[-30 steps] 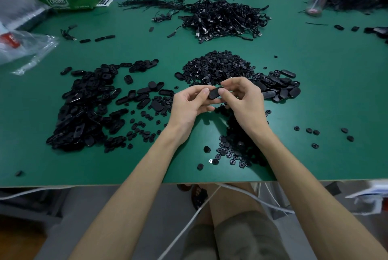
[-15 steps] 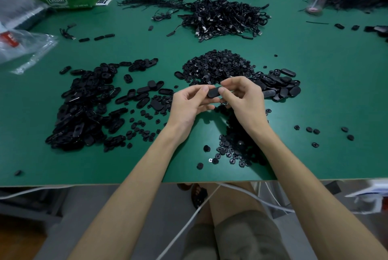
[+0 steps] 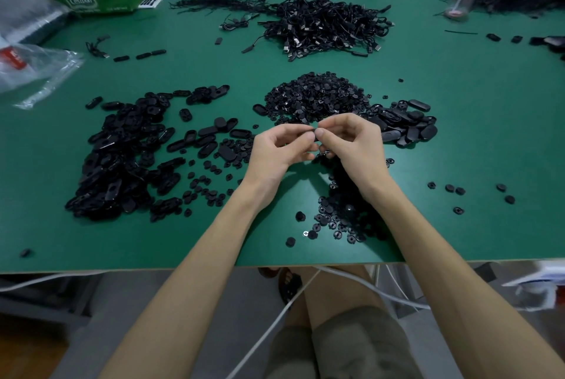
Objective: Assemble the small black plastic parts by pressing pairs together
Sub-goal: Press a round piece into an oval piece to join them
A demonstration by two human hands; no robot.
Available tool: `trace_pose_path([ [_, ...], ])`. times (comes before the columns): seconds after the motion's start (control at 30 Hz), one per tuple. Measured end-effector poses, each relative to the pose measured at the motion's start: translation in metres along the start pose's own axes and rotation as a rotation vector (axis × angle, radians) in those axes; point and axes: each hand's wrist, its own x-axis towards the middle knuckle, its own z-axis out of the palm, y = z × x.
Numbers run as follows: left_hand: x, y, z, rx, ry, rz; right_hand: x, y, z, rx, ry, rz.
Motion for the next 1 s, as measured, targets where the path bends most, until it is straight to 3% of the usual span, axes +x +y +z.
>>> trace_pose_path([
  [0.23,-0.002,-0.001,0.0039,0.131,0.032,0.037,-0.0002,-0.0018,-0.0007,0.029,0.007,-0.02],
  [0.63,-0.0005,0.0006,0.0019,0.069,0.04,0.002,-0.001,-0.0028,0.001,0.037,-0.061,-0.055],
  [1.0,-0.0017,0.0014,0.007,0.16,0.098,0.02,-0.0028,-0.0041,0.0036,-0.007,-0.086,-0.061],
])
